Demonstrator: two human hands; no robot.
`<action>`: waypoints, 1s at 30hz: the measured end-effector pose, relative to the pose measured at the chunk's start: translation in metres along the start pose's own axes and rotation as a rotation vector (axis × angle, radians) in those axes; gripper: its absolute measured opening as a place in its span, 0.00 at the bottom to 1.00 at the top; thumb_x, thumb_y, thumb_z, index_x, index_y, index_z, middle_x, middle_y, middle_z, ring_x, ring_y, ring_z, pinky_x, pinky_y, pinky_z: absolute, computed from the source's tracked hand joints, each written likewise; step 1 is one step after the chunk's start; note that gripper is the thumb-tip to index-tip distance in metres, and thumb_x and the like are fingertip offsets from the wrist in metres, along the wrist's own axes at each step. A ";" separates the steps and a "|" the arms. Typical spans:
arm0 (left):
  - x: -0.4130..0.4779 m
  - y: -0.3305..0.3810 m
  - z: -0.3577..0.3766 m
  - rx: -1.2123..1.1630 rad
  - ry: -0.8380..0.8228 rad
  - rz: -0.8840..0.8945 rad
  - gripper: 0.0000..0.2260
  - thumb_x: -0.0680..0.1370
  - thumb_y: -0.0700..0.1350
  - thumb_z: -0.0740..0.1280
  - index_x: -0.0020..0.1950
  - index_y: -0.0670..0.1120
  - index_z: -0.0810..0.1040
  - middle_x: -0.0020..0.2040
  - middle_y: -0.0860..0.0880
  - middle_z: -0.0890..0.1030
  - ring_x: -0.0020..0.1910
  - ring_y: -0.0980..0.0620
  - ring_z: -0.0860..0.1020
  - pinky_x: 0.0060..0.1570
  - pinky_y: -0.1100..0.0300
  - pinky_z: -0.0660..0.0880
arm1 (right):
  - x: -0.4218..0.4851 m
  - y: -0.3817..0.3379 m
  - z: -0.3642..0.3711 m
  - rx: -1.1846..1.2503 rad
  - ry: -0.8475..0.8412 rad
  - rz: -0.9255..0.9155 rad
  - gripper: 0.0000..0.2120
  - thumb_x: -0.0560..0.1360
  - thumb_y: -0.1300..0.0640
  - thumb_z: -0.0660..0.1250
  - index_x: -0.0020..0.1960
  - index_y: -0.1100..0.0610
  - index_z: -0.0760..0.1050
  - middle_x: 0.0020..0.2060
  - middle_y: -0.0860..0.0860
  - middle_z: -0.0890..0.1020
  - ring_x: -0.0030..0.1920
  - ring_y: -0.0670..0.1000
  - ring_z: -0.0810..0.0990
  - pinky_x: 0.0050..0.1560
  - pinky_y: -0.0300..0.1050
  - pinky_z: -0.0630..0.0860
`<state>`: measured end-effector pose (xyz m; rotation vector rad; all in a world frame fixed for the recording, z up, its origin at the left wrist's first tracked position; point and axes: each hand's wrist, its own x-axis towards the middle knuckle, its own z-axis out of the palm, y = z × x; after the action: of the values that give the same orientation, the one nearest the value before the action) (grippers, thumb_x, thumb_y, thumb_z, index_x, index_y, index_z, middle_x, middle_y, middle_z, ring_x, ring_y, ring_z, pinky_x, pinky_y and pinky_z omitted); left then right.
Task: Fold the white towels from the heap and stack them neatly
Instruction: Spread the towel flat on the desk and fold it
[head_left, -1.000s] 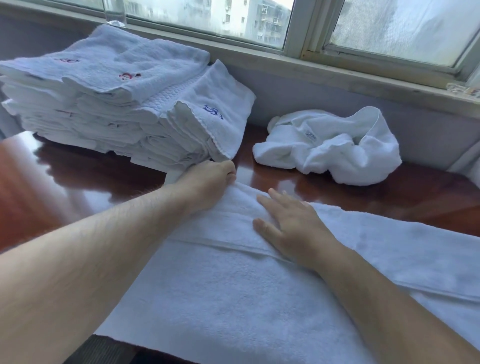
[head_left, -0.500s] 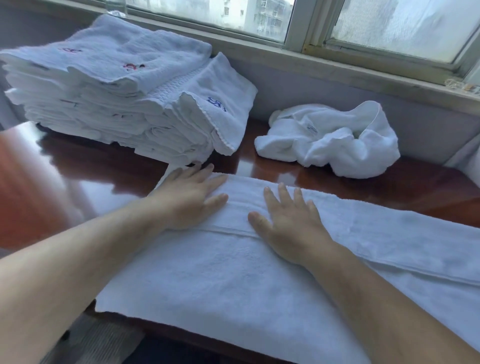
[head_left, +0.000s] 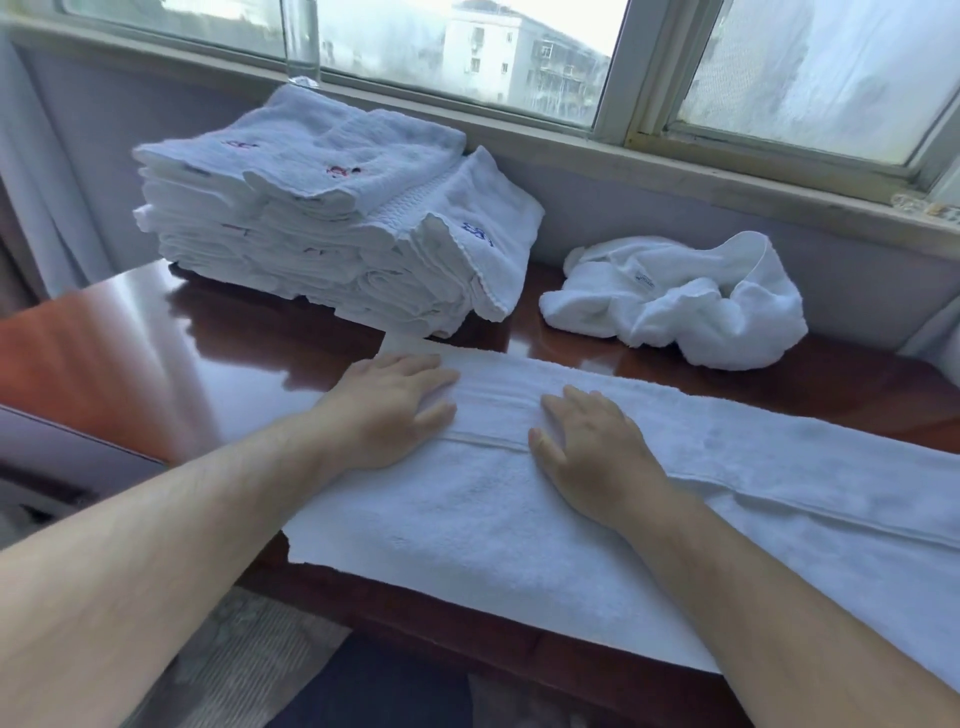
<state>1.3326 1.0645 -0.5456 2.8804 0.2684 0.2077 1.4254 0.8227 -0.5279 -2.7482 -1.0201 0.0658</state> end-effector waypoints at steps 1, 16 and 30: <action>-0.001 -0.002 -0.002 0.014 -0.004 -0.012 0.25 0.81 0.64 0.52 0.78 0.61 0.62 0.80 0.58 0.60 0.78 0.54 0.54 0.74 0.50 0.52 | -0.006 -0.002 0.000 0.001 -0.017 -0.009 0.27 0.83 0.42 0.53 0.80 0.49 0.58 0.81 0.51 0.56 0.80 0.55 0.50 0.78 0.52 0.48; -0.121 0.010 -0.023 -0.010 0.059 0.338 0.18 0.75 0.69 0.58 0.58 0.60 0.67 0.57 0.64 0.70 0.59 0.62 0.67 0.58 0.62 0.66 | -0.103 -0.050 0.006 -0.243 0.064 -0.581 0.29 0.71 0.33 0.65 0.64 0.50 0.72 0.59 0.47 0.75 0.58 0.51 0.74 0.59 0.47 0.74; -0.101 0.013 -0.044 0.135 0.155 0.253 0.12 0.79 0.50 0.53 0.60 0.56 0.71 0.48 0.57 0.77 0.48 0.50 0.77 0.45 0.54 0.73 | -0.089 -0.036 -0.024 -0.329 0.128 -0.382 0.30 0.74 0.65 0.61 0.72 0.47 0.58 0.50 0.46 0.75 0.50 0.52 0.76 0.51 0.48 0.75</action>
<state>1.2294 1.0419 -0.5117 3.0308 -0.0597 0.4761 1.3372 0.7869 -0.4994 -2.7254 -1.6190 -0.3624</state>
